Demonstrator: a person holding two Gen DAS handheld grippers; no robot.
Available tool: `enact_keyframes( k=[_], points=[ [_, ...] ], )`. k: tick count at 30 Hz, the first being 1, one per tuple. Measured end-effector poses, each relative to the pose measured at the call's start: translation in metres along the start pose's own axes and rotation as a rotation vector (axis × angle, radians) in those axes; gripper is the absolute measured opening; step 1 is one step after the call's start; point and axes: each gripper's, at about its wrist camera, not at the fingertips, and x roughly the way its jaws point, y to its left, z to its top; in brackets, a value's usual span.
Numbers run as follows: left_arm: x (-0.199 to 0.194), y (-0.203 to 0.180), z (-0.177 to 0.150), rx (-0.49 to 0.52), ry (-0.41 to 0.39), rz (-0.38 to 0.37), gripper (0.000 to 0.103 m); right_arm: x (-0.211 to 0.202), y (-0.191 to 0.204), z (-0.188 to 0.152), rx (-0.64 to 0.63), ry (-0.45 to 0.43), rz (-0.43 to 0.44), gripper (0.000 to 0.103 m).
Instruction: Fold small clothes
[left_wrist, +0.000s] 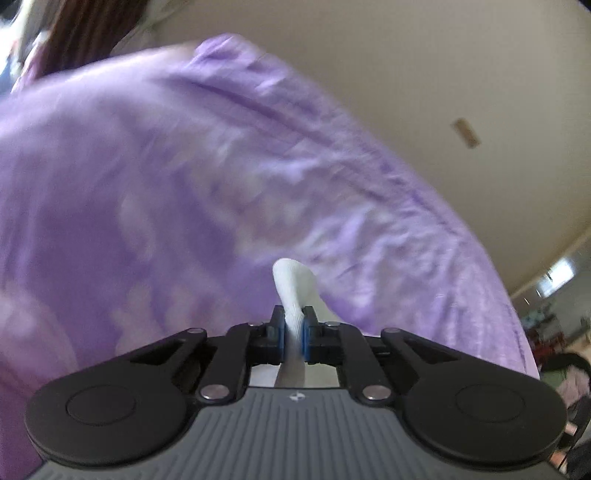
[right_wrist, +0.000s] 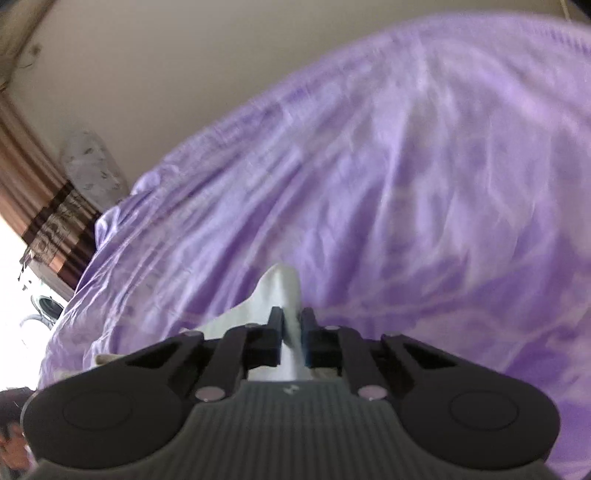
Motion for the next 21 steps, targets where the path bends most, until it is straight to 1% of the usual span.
enact_keyframes(
  k=[2,4,7,9,10,11,12,13,14,15,16,19,21],
  points=[
    [-0.008,-0.013,0.006,0.06,-0.033,0.0,0.009,-0.015,0.01,0.006,-0.053,-0.043,-0.009,0.004],
    [0.001,-0.019,0.008,0.094,-0.028,0.038,0.009,-0.018,0.012,0.013,-0.059,-0.071,-0.036,0.004],
    [0.026,-0.018,0.005,0.124,0.001,0.109,0.009,0.002,0.009,0.012,-0.043,-0.046,-0.085,0.004],
    [0.043,-0.007,-0.002,0.102,0.057,0.143,0.009,0.018,0.006,0.006,-0.051,-0.014,-0.119,0.004],
    [0.048,-0.003,-0.007,0.107,0.067,0.175,0.012,0.025,0.005,0.001,-0.054,0.001,-0.136,0.004],
    [0.05,0.001,-0.01,0.108,0.073,0.197,0.02,0.029,0.004,-0.003,-0.057,0.013,-0.149,0.004],
    [0.05,0.003,-0.012,0.115,0.079,0.223,0.026,0.032,0.002,-0.006,-0.056,0.022,-0.172,0.006],
    [0.046,0.006,-0.013,0.127,0.076,0.251,0.032,0.033,0.002,-0.009,-0.059,0.026,-0.196,0.013],
    [0.039,0.008,-0.013,0.137,0.064,0.259,0.037,0.031,0.001,-0.01,-0.064,0.025,-0.211,0.019],
    [0.031,0.009,-0.011,0.146,0.057,0.268,0.039,0.025,0.0,-0.011,-0.067,0.018,-0.22,0.025],
    [0.025,0.009,-0.009,0.15,0.06,0.275,0.041,0.02,-0.001,-0.009,-0.069,0.016,-0.225,0.027],
    [-0.007,0.007,-0.006,0.161,0.087,0.293,0.041,-0.005,-0.002,-0.008,-0.064,0.013,-0.227,0.029],
    [-0.03,-0.002,-0.01,0.195,0.097,0.274,0.041,-0.027,0.0,-0.013,-0.066,0.021,-0.215,0.031]
  ],
)
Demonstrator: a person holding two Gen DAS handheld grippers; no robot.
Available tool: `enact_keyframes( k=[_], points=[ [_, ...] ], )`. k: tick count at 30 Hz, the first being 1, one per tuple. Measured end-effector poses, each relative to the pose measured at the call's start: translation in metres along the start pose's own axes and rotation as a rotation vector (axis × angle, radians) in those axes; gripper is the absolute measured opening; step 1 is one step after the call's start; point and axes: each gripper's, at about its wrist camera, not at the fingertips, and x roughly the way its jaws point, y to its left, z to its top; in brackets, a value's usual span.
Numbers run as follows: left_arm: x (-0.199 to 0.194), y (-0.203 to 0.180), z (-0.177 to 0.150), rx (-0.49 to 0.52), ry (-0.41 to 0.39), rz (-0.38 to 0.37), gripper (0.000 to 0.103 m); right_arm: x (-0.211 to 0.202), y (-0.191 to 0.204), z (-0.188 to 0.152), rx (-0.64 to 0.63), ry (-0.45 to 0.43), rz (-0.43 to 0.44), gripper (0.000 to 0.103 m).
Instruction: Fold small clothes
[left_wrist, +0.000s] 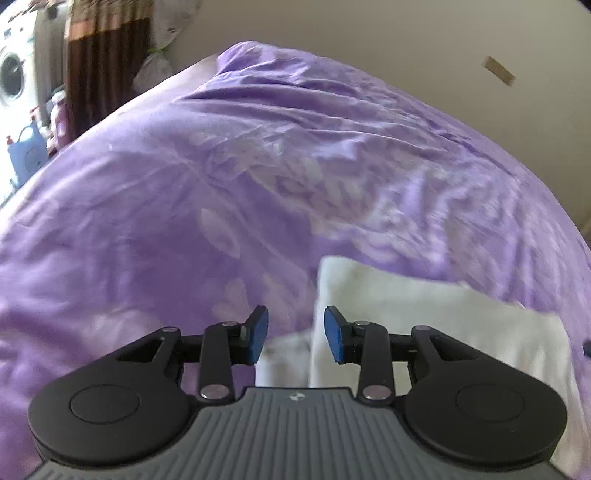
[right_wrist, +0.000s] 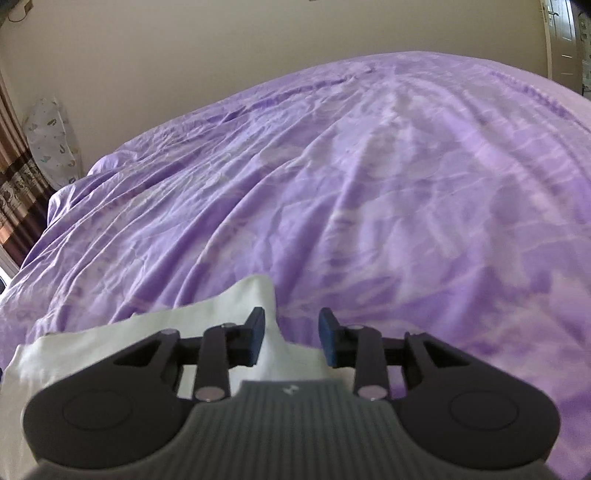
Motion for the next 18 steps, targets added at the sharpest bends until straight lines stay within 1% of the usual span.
enact_keyframes(
  k=[1,2,4,6,7,8,9,10,11,12,14,16,17,18],
  points=[
    [-0.014,-0.003,-0.005,0.013,0.001,-0.017,0.04,-0.011,0.001,-0.003,-0.004,-0.001,0.013,0.033],
    [-0.029,-0.007,-0.011,0.032,0.005,-0.037,0.037,-0.024,0.002,-0.008,-0.009,0.0,0.027,0.034],
    [-0.054,-0.017,-0.025,0.068,0.002,-0.059,0.036,-0.052,0.007,-0.022,-0.012,-0.003,0.062,0.035],
    [-0.072,-0.03,-0.042,0.113,0.021,-0.074,0.03,-0.077,0.011,-0.038,-0.015,-0.004,0.094,0.034],
    [-0.077,-0.035,-0.049,0.133,0.028,-0.077,0.025,-0.089,0.013,-0.049,-0.017,0.001,0.106,0.035],
    [-0.082,-0.04,-0.059,0.152,0.034,-0.075,0.021,-0.099,0.014,-0.059,-0.016,0.016,0.12,0.033],
    [-0.088,-0.043,-0.069,0.162,0.03,-0.071,0.019,-0.107,0.015,-0.07,-0.009,0.02,0.12,0.029],
    [-0.092,-0.045,-0.079,0.181,0.023,-0.07,0.018,-0.114,0.015,-0.082,-0.011,0.018,0.119,0.026],
    [-0.094,-0.045,-0.088,0.188,0.02,-0.072,0.015,-0.119,0.014,-0.092,-0.016,0.016,0.115,0.025],
    [-0.095,-0.044,-0.096,0.184,0.029,-0.073,0.014,-0.124,0.01,-0.104,0.0,0.018,0.106,0.025],
    [-0.092,-0.039,-0.113,0.183,0.064,-0.066,0.007,-0.127,-0.001,-0.123,0.053,0.039,0.087,0.025],
    [-0.085,-0.032,-0.128,0.199,0.081,0.002,0.005,-0.127,-0.014,-0.14,0.096,0.058,0.038,0.022],
    [-0.078,-0.026,-0.133,0.183,0.104,0.023,0.004,-0.125,-0.021,-0.148,0.117,0.076,0.017,0.02],
    [-0.071,-0.018,-0.138,0.164,0.124,0.036,0.004,-0.121,-0.028,-0.154,0.138,0.098,-0.008,0.015]
  ],
)
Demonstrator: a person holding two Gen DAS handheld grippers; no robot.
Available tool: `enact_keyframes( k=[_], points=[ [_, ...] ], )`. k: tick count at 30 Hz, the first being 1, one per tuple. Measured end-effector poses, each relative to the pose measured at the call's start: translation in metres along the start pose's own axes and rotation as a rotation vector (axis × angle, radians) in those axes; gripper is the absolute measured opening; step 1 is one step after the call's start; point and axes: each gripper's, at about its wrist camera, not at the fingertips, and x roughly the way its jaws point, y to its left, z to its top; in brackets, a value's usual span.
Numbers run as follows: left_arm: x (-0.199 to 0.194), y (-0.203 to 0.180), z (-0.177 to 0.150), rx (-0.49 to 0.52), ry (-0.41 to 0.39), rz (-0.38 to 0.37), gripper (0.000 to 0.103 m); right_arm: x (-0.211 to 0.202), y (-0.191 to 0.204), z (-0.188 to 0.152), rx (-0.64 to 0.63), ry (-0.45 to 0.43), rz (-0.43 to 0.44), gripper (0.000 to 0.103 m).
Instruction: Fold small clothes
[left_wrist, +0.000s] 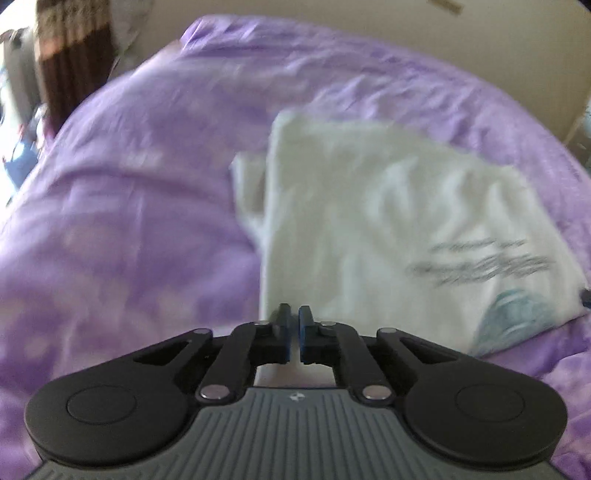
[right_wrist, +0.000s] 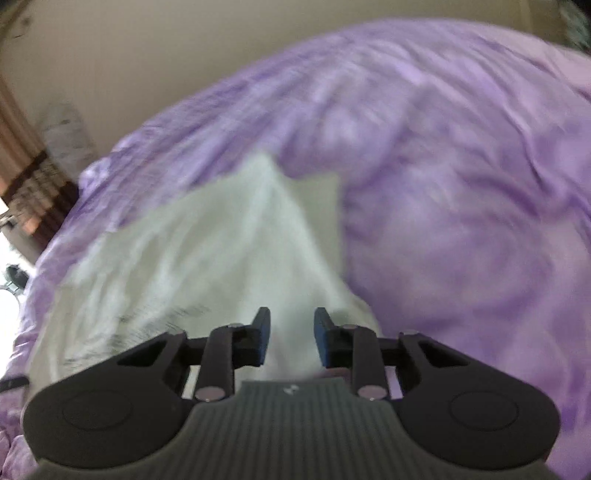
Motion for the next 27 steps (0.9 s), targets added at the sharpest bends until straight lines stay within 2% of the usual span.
enact_keyframes(
  k=[1,2,4,10,15,18,20,21,22,24,26,27],
  points=[
    [0.006,0.006,-0.005,-0.024,0.016,-0.002,0.004,0.005,-0.008,-0.004,0.016,0.016,-0.022,0.005],
    [0.01,0.011,-0.009,-0.046,0.023,-0.013,0.004,0.011,-0.015,-0.009,0.031,0.033,-0.038,0.0],
    [0.013,0.016,-0.014,-0.061,0.016,-0.019,0.005,0.021,-0.027,-0.018,0.072,0.063,-0.045,0.0],
    [0.011,0.015,-0.023,-0.041,0.011,-0.005,0.006,0.027,-0.029,-0.022,0.066,0.07,-0.059,0.0],
    [0.001,0.017,-0.021,-0.084,0.053,0.001,0.006,0.019,-0.022,-0.016,0.046,0.053,-0.095,0.0],
    [-0.013,0.016,-0.014,-0.075,0.065,0.05,0.006,0.008,-0.011,-0.014,0.004,0.031,-0.136,0.0],
    [-0.023,0.016,-0.006,-0.073,0.058,0.08,0.01,-0.002,-0.007,-0.009,-0.023,0.006,-0.157,0.0],
    [-0.029,0.019,-0.001,-0.086,0.047,0.065,0.01,-0.009,-0.005,-0.006,-0.037,-0.012,-0.175,0.003],
    [-0.034,0.021,0.004,-0.103,0.034,0.038,0.01,-0.014,-0.002,-0.002,-0.052,-0.033,-0.204,0.022],
    [-0.041,0.024,0.017,-0.132,0.011,-0.015,0.01,-0.025,-0.002,0.009,-0.077,-0.075,-0.201,0.038],
    [-0.043,0.018,0.033,-0.126,-0.015,-0.034,0.01,-0.033,-0.006,0.024,-0.072,-0.1,-0.129,0.039],
    [-0.042,0.013,0.039,-0.115,-0.027,-0.039,0.01,-0.035,-0.009,0.032,-0.058,-0.098,-0.082,0.043]
  ],
)
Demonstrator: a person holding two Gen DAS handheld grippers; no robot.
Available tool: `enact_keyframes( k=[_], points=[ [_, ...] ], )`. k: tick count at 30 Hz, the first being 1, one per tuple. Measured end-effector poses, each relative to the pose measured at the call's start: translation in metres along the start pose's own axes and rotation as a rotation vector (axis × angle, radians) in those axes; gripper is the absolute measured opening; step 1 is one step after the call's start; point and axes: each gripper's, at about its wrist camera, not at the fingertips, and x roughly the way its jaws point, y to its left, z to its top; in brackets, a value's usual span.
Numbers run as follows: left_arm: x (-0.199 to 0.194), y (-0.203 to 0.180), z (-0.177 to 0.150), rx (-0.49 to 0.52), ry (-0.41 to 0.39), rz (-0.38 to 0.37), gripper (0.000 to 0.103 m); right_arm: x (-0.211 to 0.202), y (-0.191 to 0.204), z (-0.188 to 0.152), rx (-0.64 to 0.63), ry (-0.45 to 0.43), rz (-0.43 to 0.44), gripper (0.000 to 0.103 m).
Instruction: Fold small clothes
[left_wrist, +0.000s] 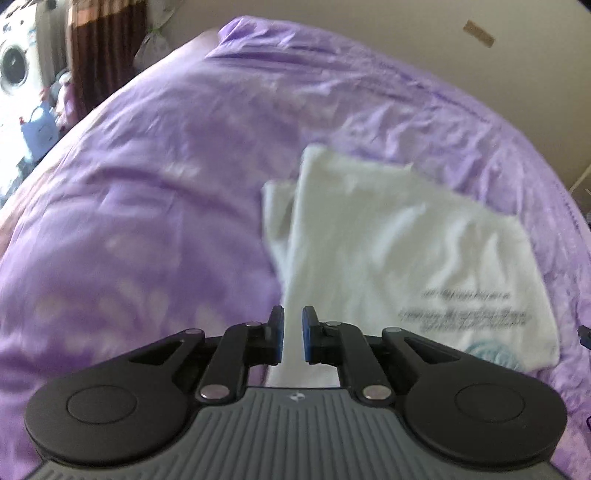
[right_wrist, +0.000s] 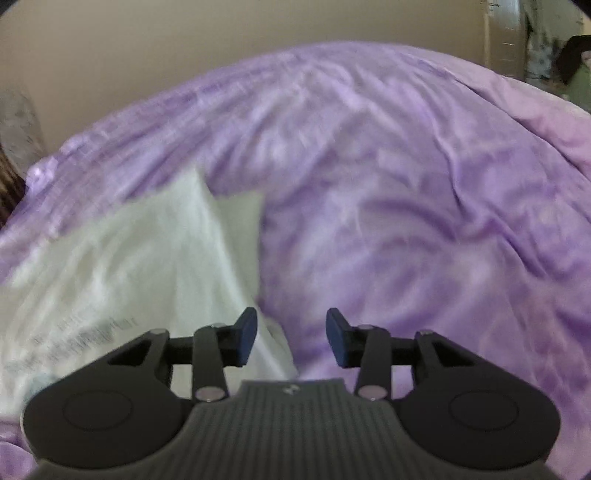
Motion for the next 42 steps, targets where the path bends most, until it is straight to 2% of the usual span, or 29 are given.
enact_keyframes(
  k=[1,3,5,7,13,18,20,23,25,28,32,34,37,39,40,42],
  points=[
    [0.003,-0.008,0.007,0.017,-0.014,-0.006,0.01,0.001,-0.004,0.008,0.02,0.004,0.042,0.048],
    [0.009,-0.021,0.016,0.033,-0.022,-0.026,0.01,0.009,-0.009,0.024,0.072,0.011,0.136,0.053],
    [0.021,-0.033,0.025,0.033,-0.02,-0.08,0.012,0.025,-0.011,0.036,0.133,0.036,0.215,0.056],
    [0.033,-0.043,0.032,0.037,-0.014,-0.103,0.012,0.044,-0.016,0.045,0.191,0.061,0.282,0.064],
    [0.069,-0.065,0.041,0.047,0.021,-0.17,0.013,0.113,-0.033,0.05,0.288,0.153,0.349,0.067],
    [0.094,-0.076,0.044,0.065,0.048,-0.175,0.013,0.152,-0.042,0.045,0.329,0.172,0.409,0.066],
    [0.104,-0.082,0.044,0.076,0.056,-0.17,0.013,0.162,-0.039,0.045,0.317,0.172,0.441,0.063],
    [0.113,-0.094,0.046,0.097,0.059,-0.17,0.013,0.174,-0.028,0.044,0.273,0.187,0.461,0.045],
    [0.117,-0.105,0.049,0.121,0.058,-0.181,0.013,0.177,-0.023,0.044,0.257,0.183,0.455,0.02],
    [0.125,-0.125,0.057,0.154,0.055,-0.208,0.013,0.17,-0.024,0.047,0.272,0.149,0.478,0.012],
    [0.143,-0.159,0.068,0.209,0.056,-0.229,0.013,0.138,-0.006,0.064,0.198,0.07,0.483,0.007],
    [0.154,-0.178,0.072,0.242,0.063,-0.226,0.013,0.121,0.01,0.075,0.13,0.05,0.455,0.007],
    [0.179,-0.204,0.075,0.297,0.082,-0.191,0.013,0.108,0.031,0.085,0.056,0.044,0.419,0.007],
    [0.199,-0.214,0.077,0.335,0.086,-0.13,0.013,0.102,0.039,0.088,0.029,0.045,0.402,0.007],
    [0.21,-0.216,0.078,0.343,0.087,-0.096,0.013,0.098,0.041,0.089,0.021,0.039,0.4,0.006],
    [0.229,-0.214,0.082,0.304,0.121,-0.076,0.013,0.089,0.041,0.087,0.016,0.024,0.391,0.006]
  ],
)
